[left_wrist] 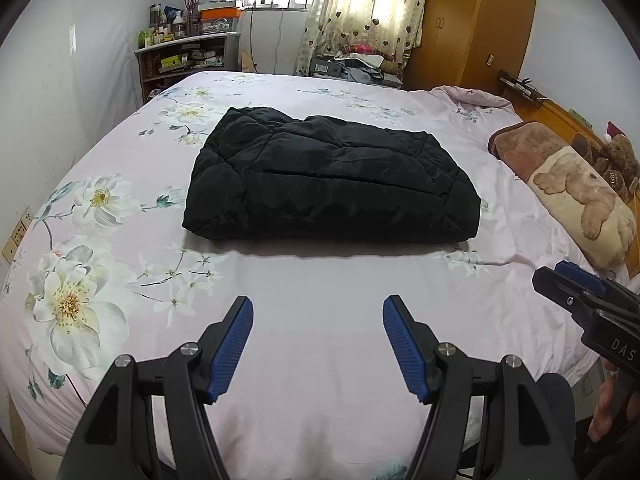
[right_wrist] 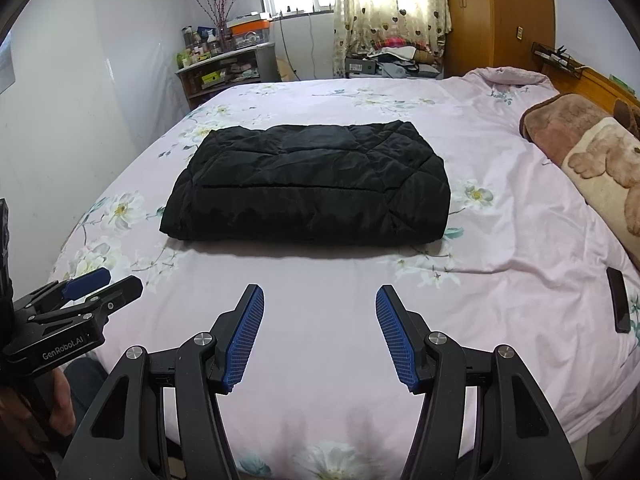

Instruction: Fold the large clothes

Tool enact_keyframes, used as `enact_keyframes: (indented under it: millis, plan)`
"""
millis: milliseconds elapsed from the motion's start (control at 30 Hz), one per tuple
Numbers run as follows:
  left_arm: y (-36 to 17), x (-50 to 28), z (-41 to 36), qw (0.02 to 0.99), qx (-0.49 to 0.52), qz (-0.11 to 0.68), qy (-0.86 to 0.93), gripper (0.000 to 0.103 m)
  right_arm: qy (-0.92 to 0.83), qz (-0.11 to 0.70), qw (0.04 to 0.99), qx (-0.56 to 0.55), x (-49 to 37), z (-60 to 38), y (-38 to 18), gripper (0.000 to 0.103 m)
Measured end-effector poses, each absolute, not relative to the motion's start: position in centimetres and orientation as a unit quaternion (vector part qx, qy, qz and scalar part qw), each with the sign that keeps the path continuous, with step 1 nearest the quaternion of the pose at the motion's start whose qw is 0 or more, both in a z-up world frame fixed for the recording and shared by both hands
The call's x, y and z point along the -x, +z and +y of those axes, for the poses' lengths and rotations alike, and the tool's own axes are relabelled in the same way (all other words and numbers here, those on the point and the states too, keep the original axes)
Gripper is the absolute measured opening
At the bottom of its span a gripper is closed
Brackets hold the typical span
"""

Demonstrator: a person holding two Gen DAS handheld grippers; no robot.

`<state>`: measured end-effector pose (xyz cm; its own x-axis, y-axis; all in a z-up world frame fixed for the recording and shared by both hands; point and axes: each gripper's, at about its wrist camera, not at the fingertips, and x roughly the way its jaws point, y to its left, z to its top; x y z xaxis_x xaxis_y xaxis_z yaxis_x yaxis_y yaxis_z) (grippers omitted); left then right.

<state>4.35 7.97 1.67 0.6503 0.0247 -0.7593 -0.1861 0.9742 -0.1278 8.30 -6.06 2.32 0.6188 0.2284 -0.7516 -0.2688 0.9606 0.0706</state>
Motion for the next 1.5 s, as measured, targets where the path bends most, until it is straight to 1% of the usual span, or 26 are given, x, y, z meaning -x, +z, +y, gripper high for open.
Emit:
enact_keyframes:
  millis: [1500]
  plan:
    - [1.8, -4.03, 8.17, 0.902, 0.094, 0.417, 0.068, 0.069, 0.143, 0.413, 0.898, 0.04, -7.82, -5.18, 2.46, 0.059]
